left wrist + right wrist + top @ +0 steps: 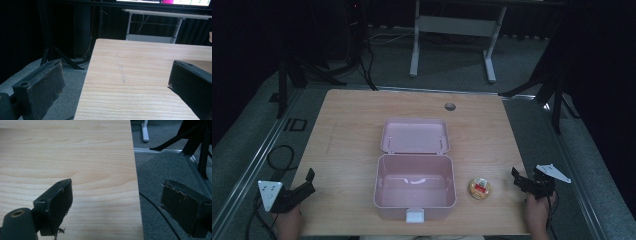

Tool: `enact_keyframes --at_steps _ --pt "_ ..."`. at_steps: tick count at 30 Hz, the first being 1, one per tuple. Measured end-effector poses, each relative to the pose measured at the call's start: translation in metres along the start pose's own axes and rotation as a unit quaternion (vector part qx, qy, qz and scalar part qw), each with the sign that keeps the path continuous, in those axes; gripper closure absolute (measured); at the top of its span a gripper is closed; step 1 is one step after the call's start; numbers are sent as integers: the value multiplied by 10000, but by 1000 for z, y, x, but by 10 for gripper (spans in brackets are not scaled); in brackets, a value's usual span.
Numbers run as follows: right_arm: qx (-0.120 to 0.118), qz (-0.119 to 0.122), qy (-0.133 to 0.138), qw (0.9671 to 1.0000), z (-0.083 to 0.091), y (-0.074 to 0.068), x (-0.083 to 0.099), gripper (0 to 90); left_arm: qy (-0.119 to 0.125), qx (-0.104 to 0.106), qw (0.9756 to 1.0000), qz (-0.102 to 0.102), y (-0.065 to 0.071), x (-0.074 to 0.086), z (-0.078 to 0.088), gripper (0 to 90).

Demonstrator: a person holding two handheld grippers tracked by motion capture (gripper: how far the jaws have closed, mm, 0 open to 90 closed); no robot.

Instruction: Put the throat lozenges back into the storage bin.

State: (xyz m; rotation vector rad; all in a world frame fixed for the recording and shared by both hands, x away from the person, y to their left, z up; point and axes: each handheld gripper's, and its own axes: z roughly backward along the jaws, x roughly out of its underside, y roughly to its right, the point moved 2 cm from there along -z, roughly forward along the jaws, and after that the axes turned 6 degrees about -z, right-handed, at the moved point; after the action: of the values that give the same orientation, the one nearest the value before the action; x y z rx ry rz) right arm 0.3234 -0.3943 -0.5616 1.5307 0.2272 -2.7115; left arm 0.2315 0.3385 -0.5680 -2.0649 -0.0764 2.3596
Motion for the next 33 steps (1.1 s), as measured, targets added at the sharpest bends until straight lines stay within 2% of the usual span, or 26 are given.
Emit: enact_keyframes --at_steps 7,11,13,17,21,22,23,26,27,28,29,30,33 --pt "-89 35 -187 9998 -2 0 0 104 -12 -19 10000 -18 0 0 0 4" --pt "-211 118 -480 9986 -1 0 -1 104 -18 -17 10000 -20 1 0 0 4" --pt "-312 241 -676 9969 0 -2 -3 104 -19 -8 10000 -3 0 0 0 4" --pt "-298 582 -969 9931 3 -6 -6 104 -18 -4 10000 3 0 0 0 4" --pt "-359 752 -1279 9883 6 -9 -9 104 -15 0 10000 17 0 0 0 4" --pt "-359 752 -1279 9883 6 -9 -9 104 -14 4 10000 14 0 0 0 4" --pt "-429 881 -1563 9828 7 -10 -10 104 -12 4 10000 13 0 0 0 4" --pt "-537 1109 -1955 9729 10 -12 -11 104 -17 17 10000 10 0 0 0 4" --pt "-537 1109 -1955 9729 10 -12 -11 104 -15 18 10000 8 0 0 0 4" --pt "-634 1139 -2093 9691 11 -13 -12 104 -18 18 10000 15 0 0 0 4" --pt "-717 1229 -2302 9627 12 -13 -12 104 -19 20 10000 13 0 0 0 4" --pt "-739 1280 -2402 9594 13 -13 -12 104 -22 19 10000 12 0 0 0 4" --pt "-874 1411 -2784 9460 15 -13 -11 104 -22 19 10000 16 0 0 0 4"
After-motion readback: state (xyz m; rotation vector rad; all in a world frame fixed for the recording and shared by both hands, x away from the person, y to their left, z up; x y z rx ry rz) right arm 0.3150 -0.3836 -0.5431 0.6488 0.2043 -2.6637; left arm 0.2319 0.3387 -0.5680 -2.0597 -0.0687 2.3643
